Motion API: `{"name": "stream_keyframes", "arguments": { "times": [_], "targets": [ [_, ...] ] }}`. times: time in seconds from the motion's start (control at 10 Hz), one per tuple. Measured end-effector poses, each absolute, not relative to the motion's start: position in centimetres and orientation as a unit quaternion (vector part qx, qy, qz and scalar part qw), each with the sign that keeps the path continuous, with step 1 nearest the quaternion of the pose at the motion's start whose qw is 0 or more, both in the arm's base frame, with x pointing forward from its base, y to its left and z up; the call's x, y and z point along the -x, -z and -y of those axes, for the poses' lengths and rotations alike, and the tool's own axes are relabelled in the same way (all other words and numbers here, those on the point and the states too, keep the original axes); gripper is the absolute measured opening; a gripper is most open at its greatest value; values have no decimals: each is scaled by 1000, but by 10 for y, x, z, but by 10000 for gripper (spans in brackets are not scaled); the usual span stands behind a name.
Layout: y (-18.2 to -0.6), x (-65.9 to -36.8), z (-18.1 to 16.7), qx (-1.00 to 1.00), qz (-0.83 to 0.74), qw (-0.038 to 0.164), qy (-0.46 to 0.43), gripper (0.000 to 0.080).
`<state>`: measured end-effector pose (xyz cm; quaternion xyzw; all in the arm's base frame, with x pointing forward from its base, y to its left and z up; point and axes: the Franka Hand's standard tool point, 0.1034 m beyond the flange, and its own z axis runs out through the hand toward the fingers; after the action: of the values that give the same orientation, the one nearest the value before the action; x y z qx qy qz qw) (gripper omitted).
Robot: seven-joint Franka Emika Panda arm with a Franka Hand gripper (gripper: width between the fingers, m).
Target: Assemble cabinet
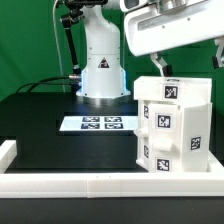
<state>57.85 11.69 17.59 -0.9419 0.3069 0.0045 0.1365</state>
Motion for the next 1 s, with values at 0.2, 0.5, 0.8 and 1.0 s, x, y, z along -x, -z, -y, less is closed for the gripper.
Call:
{"name": "stream_keyframes", "arguments": {
  "times": [0.2, 0.5, 0.8, 1.0],
  "targets": [
    [-180, -578, -116, 971, -199, 130, 10, 797],
    [-184, -581, -111, 990, -56, 128, 34, 797],
    [-182, -582, -110, 990, 61, 120, 47, 797],
    [-181, -582, -108, 982, 139, 114, 56, 797]
  ]
}}
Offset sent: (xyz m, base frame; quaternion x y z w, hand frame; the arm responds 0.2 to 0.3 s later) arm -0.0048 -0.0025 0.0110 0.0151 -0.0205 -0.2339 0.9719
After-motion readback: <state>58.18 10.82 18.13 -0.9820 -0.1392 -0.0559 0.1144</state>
